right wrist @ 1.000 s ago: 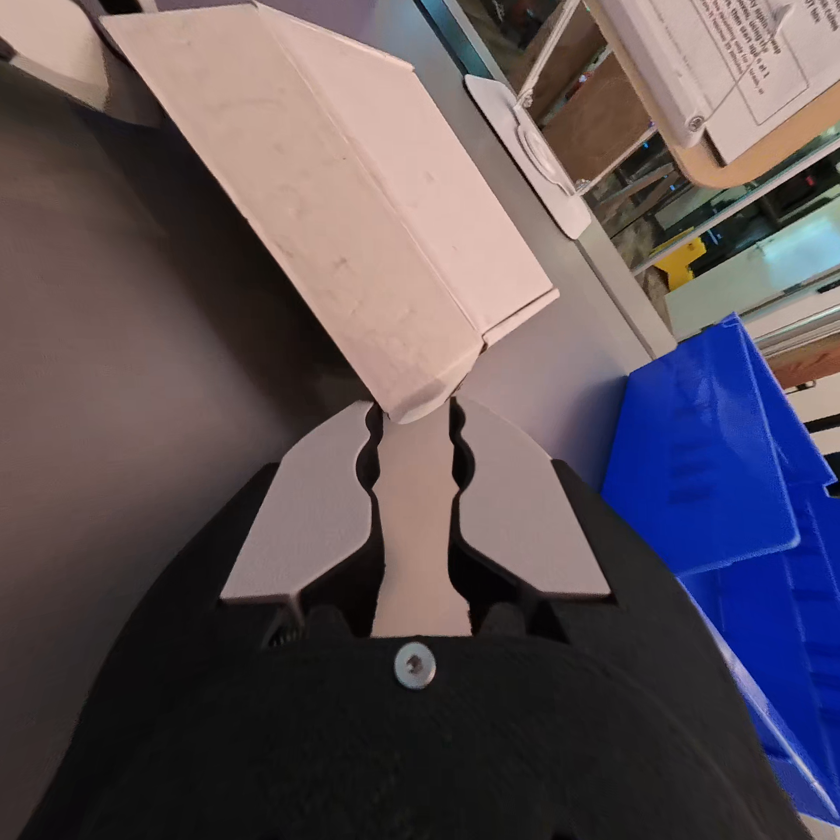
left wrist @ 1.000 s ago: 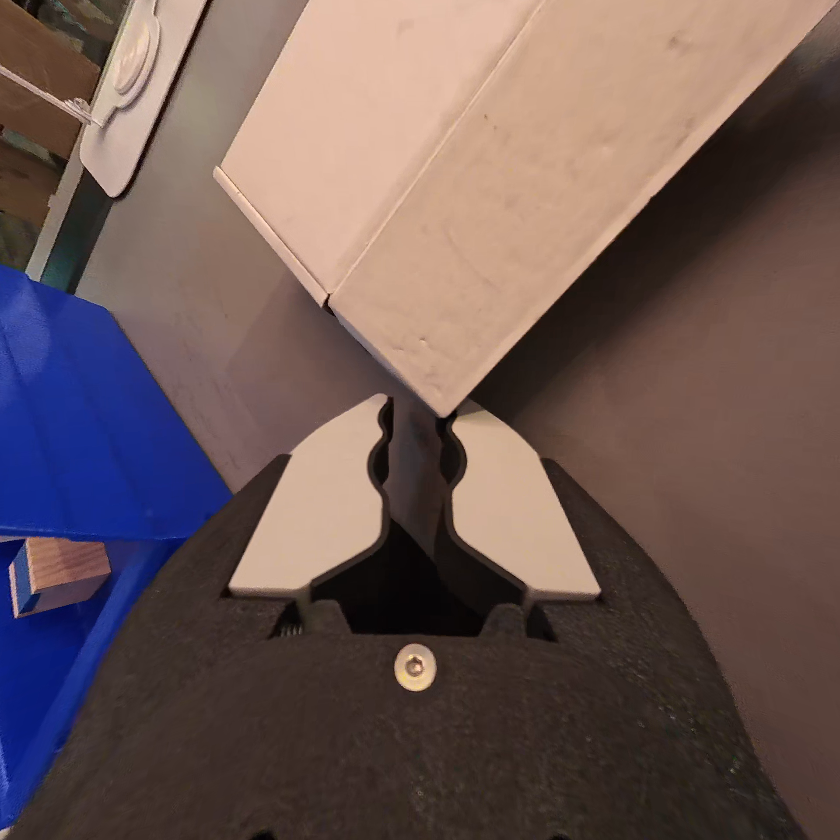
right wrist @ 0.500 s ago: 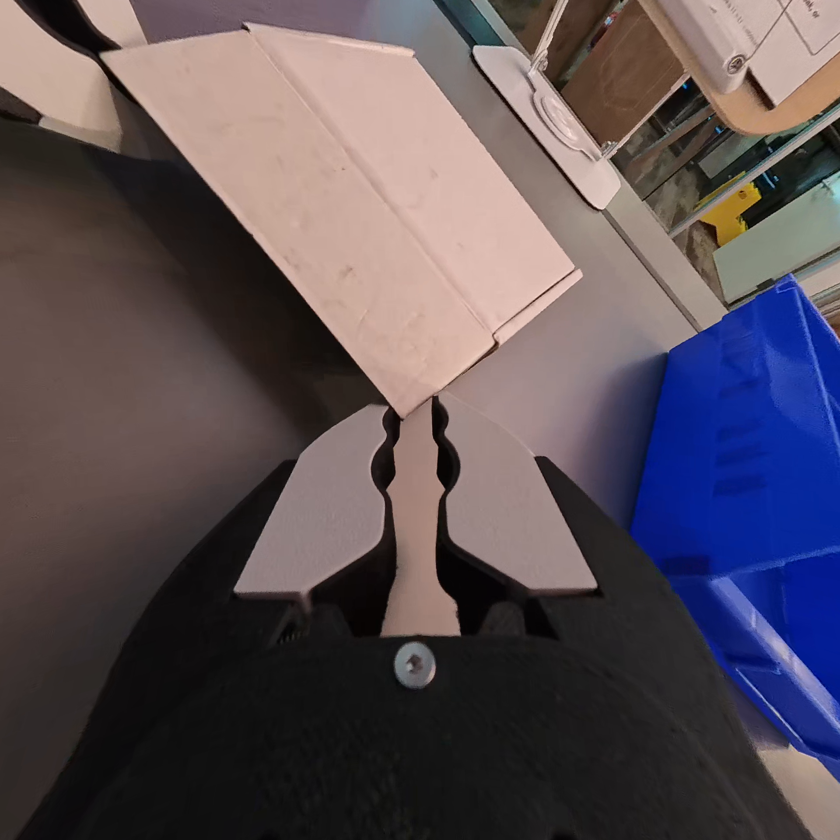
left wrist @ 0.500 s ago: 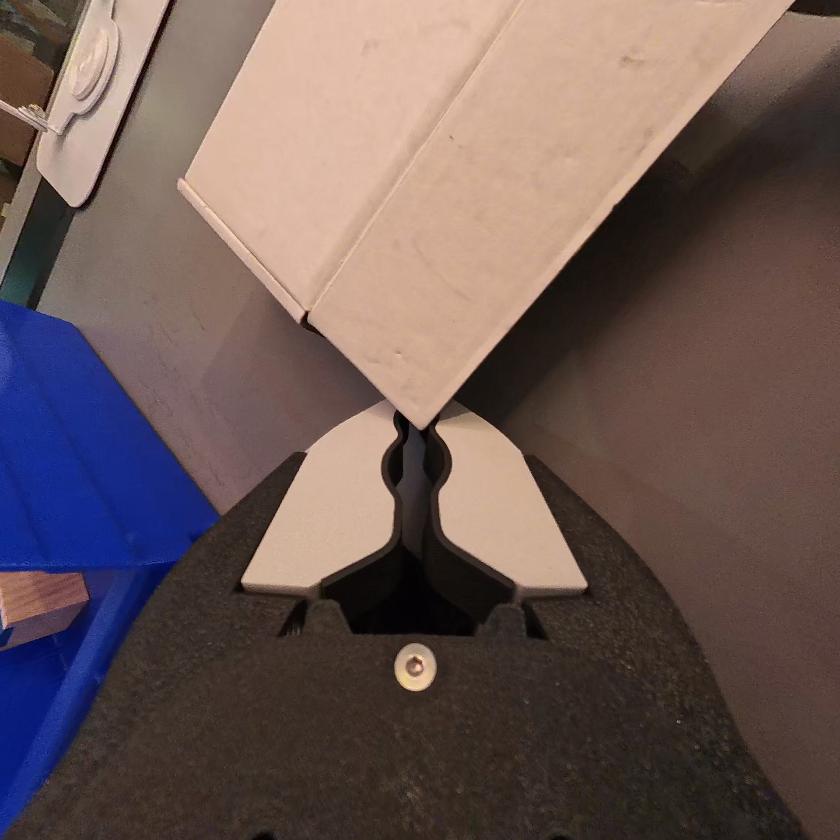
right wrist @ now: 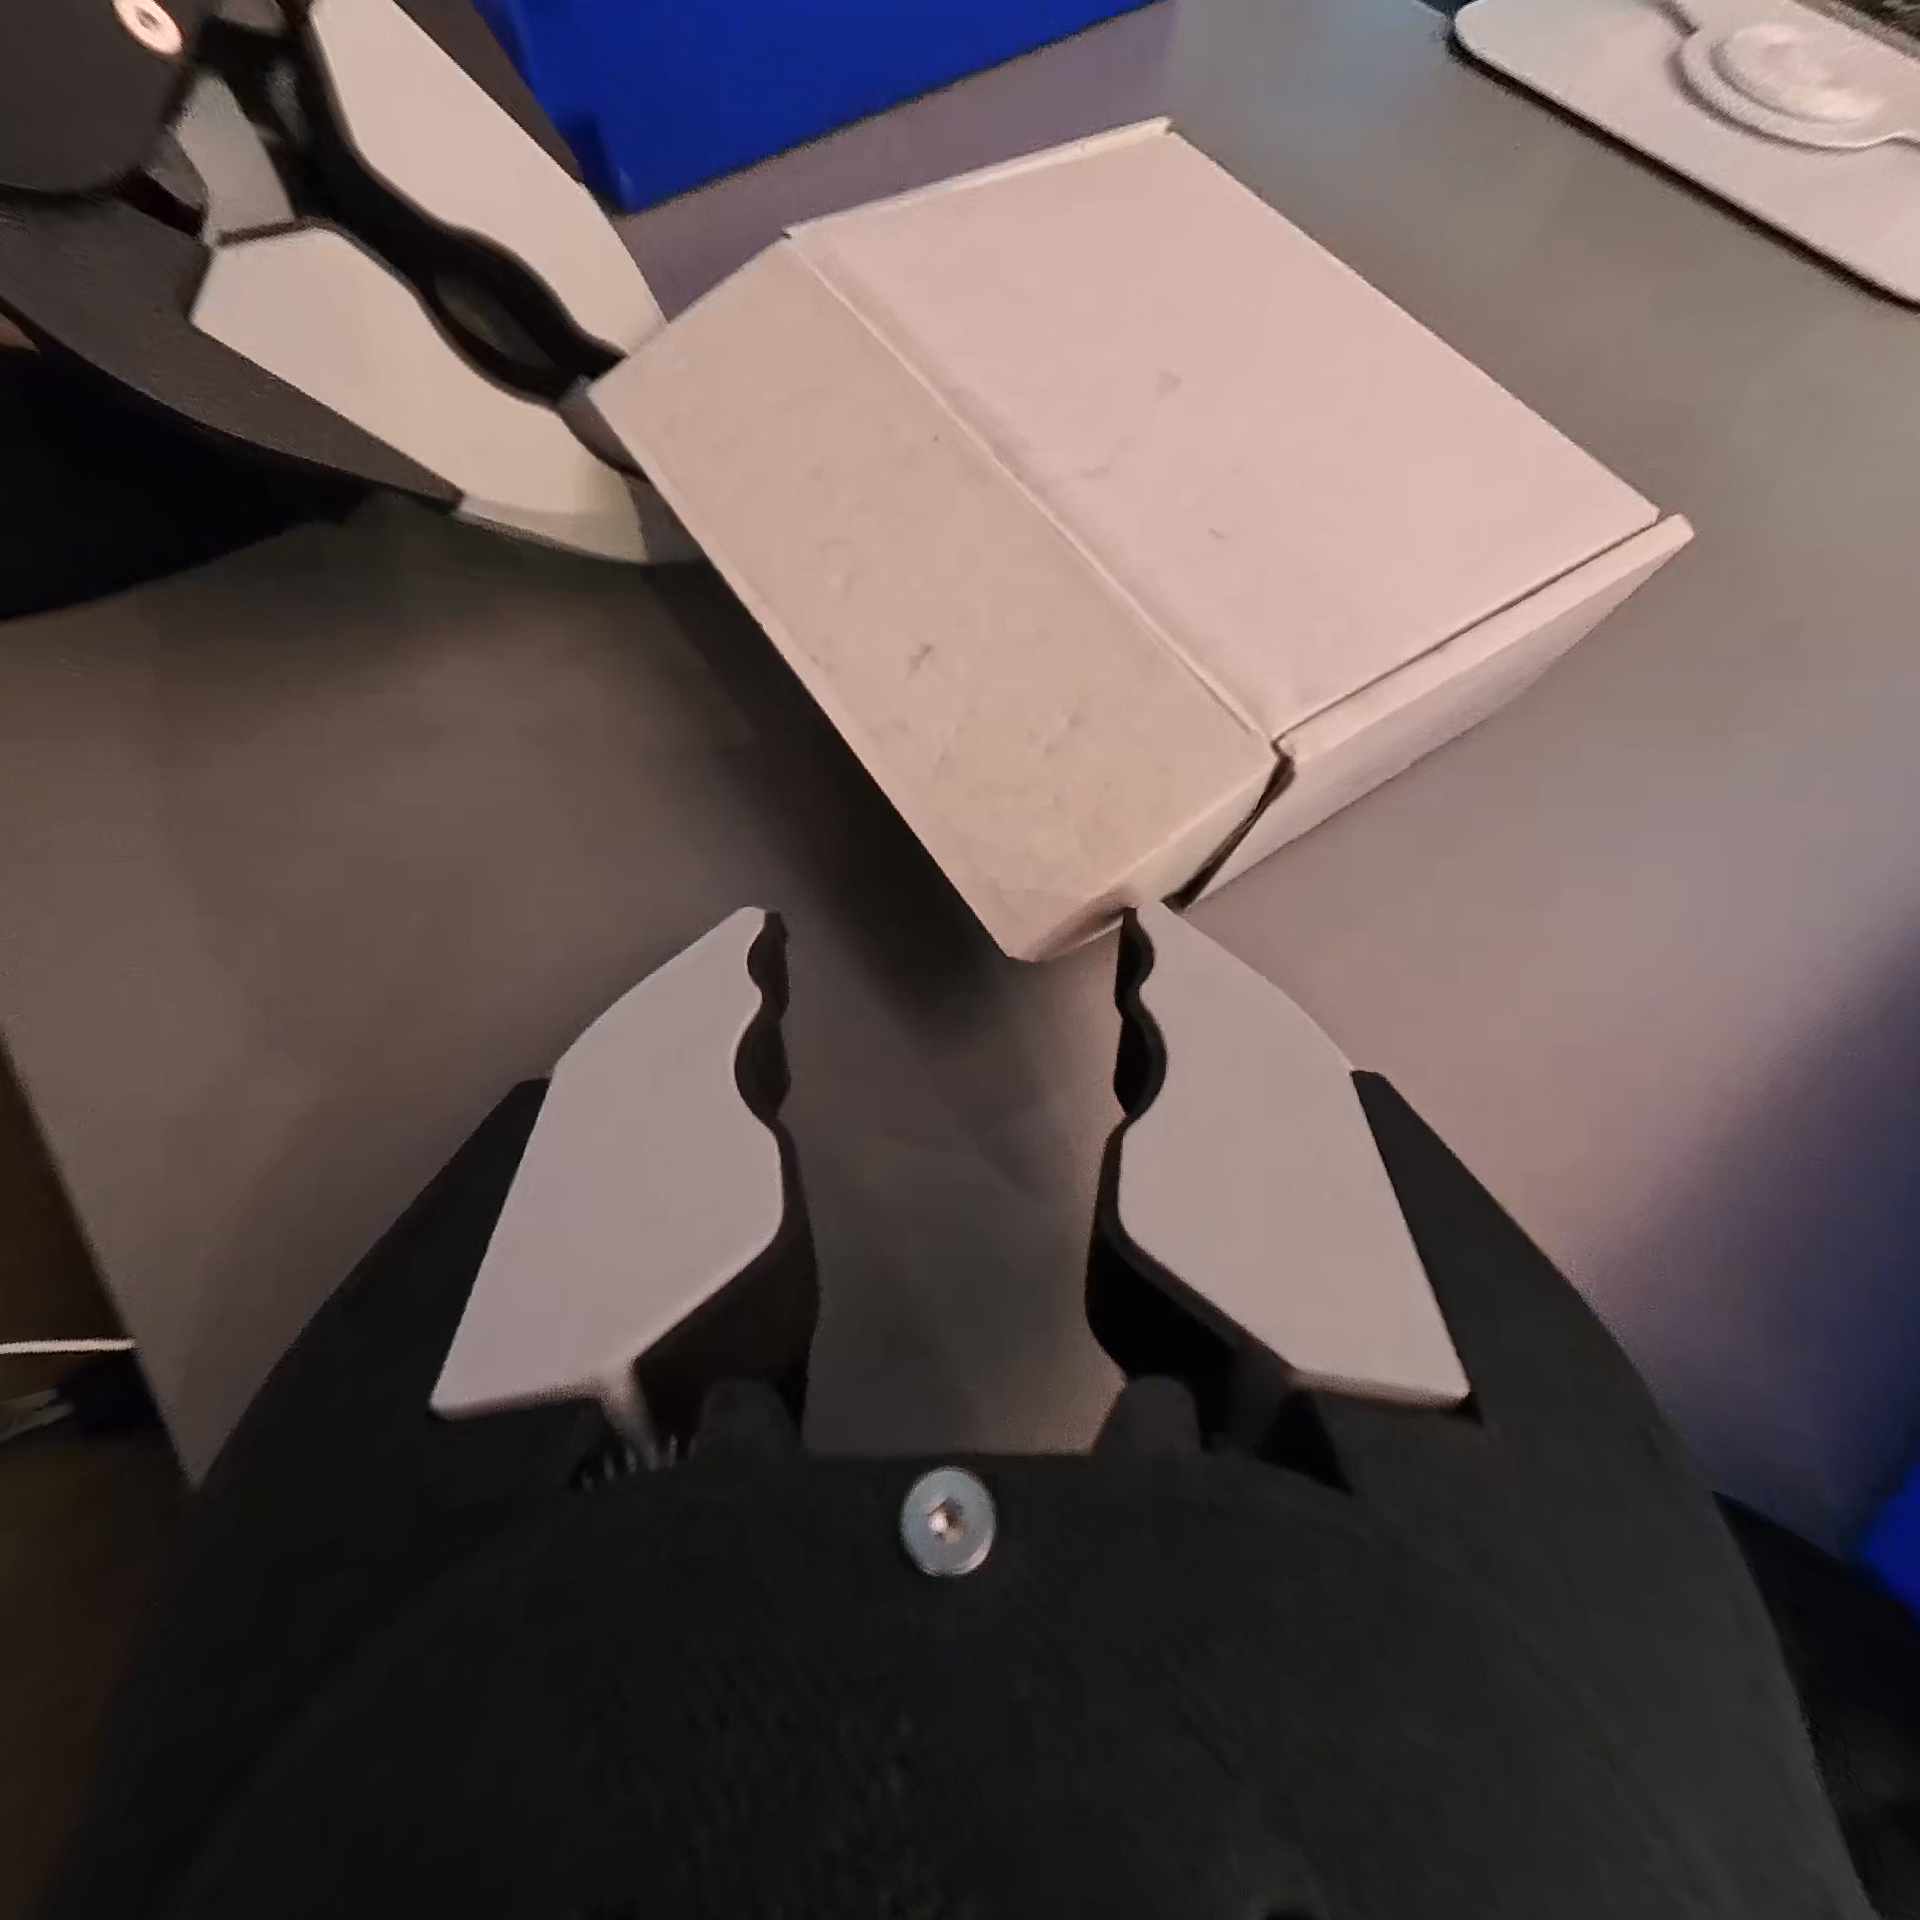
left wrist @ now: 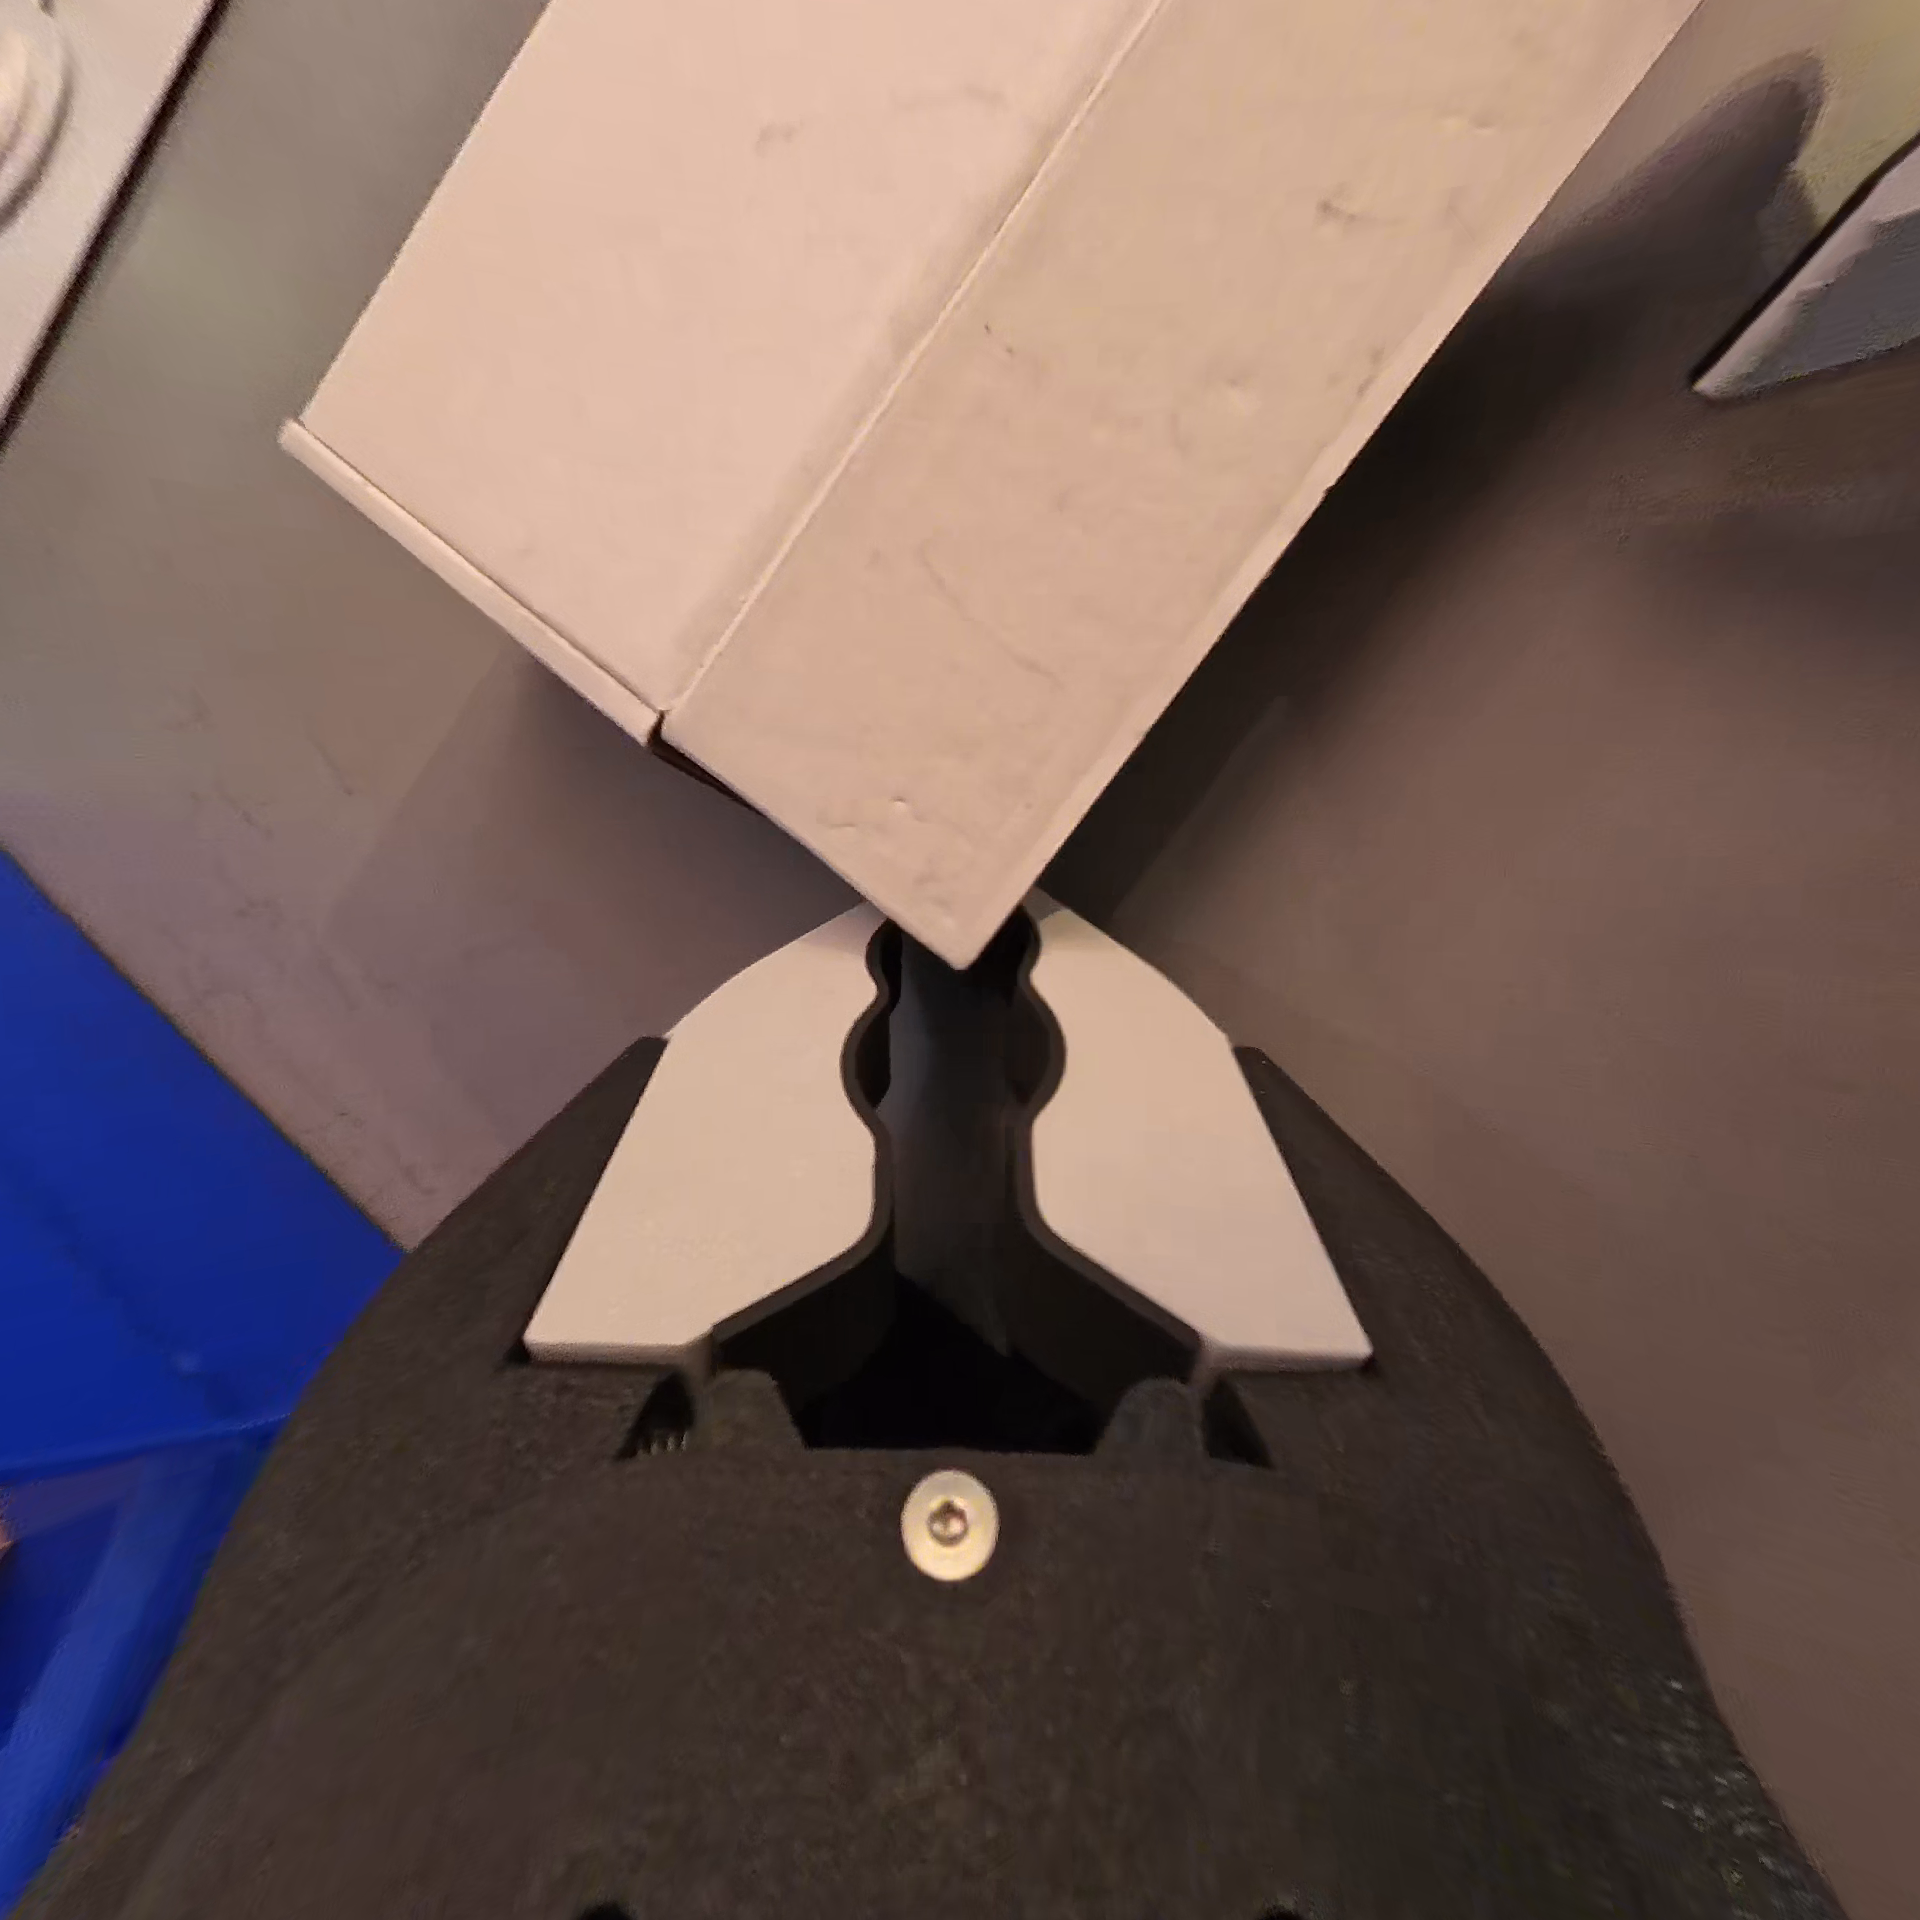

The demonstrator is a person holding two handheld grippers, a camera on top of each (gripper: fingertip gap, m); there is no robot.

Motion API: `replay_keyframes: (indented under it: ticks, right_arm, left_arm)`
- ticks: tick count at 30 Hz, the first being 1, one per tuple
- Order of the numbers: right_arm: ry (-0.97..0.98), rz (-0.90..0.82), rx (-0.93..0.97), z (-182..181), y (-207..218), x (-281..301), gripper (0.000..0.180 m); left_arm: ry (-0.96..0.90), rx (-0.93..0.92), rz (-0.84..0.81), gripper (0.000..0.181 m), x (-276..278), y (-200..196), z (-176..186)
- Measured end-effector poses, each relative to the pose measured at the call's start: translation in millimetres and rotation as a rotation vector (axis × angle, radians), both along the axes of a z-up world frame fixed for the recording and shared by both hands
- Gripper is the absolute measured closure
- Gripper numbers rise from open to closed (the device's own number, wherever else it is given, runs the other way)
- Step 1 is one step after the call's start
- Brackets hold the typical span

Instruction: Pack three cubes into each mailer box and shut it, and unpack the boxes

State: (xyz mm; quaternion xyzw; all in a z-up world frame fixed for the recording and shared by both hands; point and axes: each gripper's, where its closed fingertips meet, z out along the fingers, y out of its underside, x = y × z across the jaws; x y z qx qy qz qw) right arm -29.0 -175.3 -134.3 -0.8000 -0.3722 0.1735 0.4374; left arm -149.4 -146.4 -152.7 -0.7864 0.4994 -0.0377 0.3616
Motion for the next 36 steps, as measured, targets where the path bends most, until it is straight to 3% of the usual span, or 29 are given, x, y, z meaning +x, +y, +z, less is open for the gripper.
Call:
replay_keyframes:
  ticks: [8, 15, 23, 25, 30, 36]
  right_arm:
    - [0.054, 0.047, -0.072, 0.0, -1.2, -3.8, 0.116]
    - [0.077, 0.041, -0.121, -0.9, -0.5, -5.9, 0.116]
    - [0.185, -0.053, -0.238, 0.7, 12.5, -3.8, 0.119]
    - [0.198, -0.107, -0.262, -0.9, 18.3, -1.0, 0.126]
    - [0.203, -0.157, -0.254, 2.3, 21.9, 7.5, 0.129]
    - [0.152, -0.142, -0.161, 17.9, 26.4, 22.6, 0.121]
  left_arm:
    - [-0.129, -0.225, -0.067, 0.121, 8.1, -12.5, -1.4]
    - [-0.22, -0.311, -0.04, 0.12, 9.6, -9.4, 3.8]
    - [-0.187, -0.321, -0.023, 0.112, 13.4, -3.5, -1.0]
    - [-0.186, -0.307, 0.021, 0.123, 11.1, 2.5, -0.9]
    - [-0.281, -0.304, 0.088, 0.122, 3.6, 7.4, 11.6]
    - [-0.123, -0.171, 0.164, 0.112, -16.6, 21.5, 15.4]
